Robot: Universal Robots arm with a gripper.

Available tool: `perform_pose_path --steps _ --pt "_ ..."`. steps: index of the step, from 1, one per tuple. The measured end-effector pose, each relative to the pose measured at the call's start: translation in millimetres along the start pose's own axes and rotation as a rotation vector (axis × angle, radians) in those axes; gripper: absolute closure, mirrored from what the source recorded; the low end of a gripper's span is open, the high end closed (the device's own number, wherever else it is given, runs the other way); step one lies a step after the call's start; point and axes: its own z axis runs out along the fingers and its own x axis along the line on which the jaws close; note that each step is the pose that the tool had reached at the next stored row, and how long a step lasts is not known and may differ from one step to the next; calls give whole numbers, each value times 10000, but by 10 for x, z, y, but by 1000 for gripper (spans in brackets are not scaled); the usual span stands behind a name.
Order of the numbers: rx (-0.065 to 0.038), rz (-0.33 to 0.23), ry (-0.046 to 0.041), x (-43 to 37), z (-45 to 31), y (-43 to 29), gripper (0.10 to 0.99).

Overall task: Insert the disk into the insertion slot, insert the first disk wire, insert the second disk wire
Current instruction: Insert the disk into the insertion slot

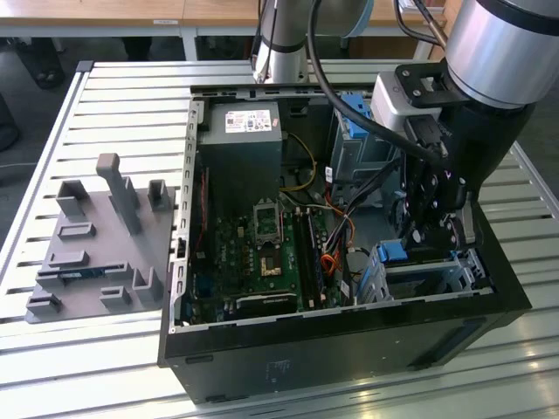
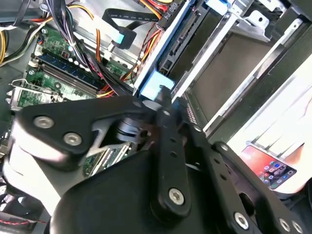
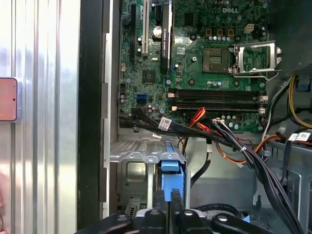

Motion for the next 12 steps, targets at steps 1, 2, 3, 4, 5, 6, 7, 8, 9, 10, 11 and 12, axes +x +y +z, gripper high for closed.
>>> perform_pose_path --steps 1,2,3,4,5,6,7,8,9,10,11,12 --pt "0 0 0 0 7 0 902" --pt "0 0 0 0 15 1 961" --pt "0 0 0 0 23 1 961" --pt "0 0 0 0 30 1 980" --pt "0 0 0 0 36 1 980" --pt "0 1 1 0 42 1 980" --pt "0 1 1 0 47 2 980" --pt "0 1 0 0 52 2 980" --pt "0 0 0 0 56 2 980" --pt "0 1 1 0 59 2 980" --pt "0 0 1 0 62 2 980" --pt "0 2 1 0 64 2 980"
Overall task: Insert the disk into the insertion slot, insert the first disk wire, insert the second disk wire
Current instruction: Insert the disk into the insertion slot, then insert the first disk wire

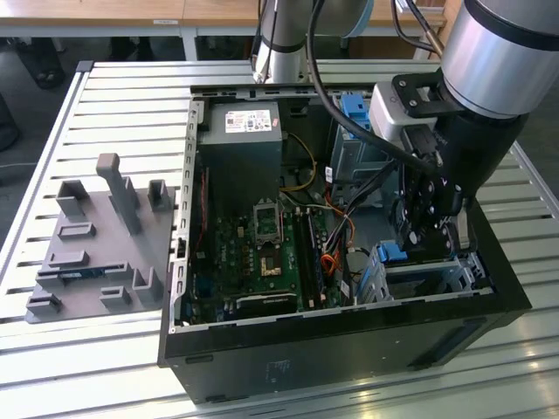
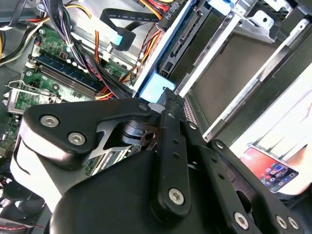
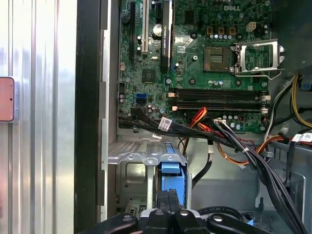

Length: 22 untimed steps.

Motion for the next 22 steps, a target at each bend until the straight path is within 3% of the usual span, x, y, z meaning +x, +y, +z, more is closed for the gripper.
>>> perform_pose_path --steps 8,22 --pt "0 -2 -2 0 8 -22 980" --pt "-10 16 0 1 13 -190 980"
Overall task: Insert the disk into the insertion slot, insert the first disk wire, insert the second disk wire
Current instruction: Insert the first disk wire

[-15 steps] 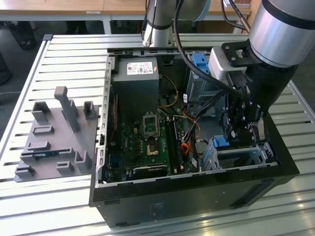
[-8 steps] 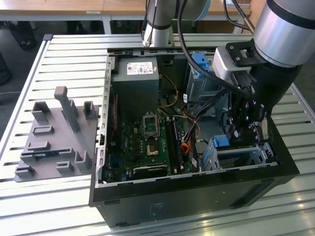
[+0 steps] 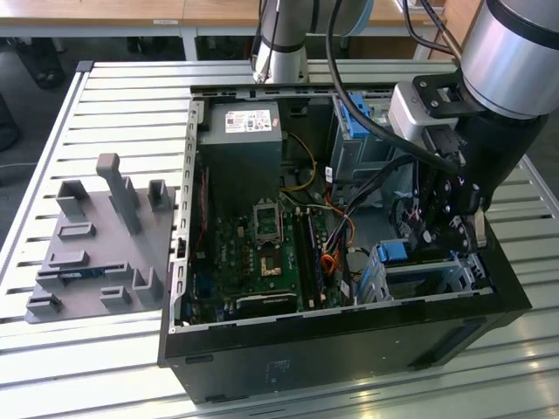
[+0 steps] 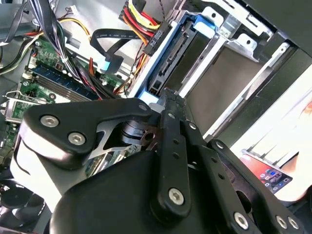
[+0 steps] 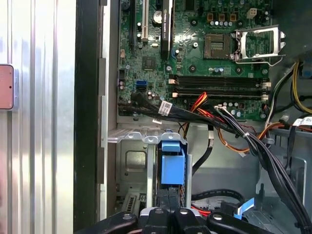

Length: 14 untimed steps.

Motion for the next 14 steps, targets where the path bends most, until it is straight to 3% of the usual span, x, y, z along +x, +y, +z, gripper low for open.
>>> perform_pose_path --steps 8,14 --pt "-1 11 0 -11 -64 -18 980" --pt "-13 12 1 -63 -59 -146 980"
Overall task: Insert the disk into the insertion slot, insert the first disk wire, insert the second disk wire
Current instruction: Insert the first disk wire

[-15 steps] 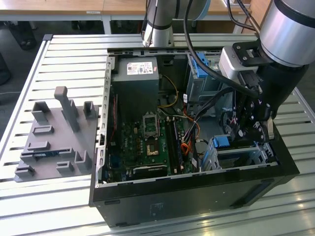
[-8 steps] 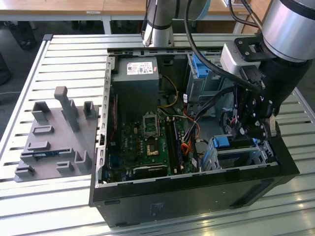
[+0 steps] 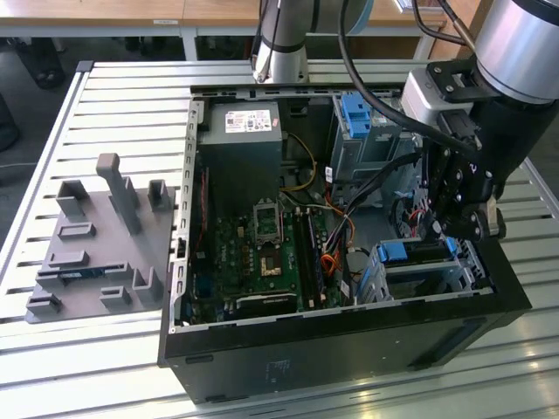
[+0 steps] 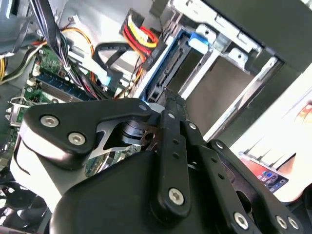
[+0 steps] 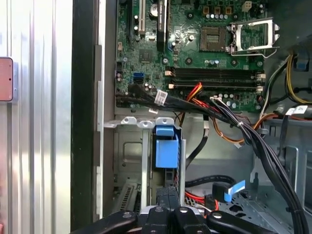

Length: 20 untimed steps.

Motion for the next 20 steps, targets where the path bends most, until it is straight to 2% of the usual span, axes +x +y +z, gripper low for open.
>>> perform_pose_path --steps 3,12,17,20 --pt "-1 1 -1 -41 1 -35 980" --pt "-1 143 0 -89 -31 -38 980" --pt "-1 148 -86 -96 -107 -42 980" --pt "-1 153 -110 -114 -110 -57 980"
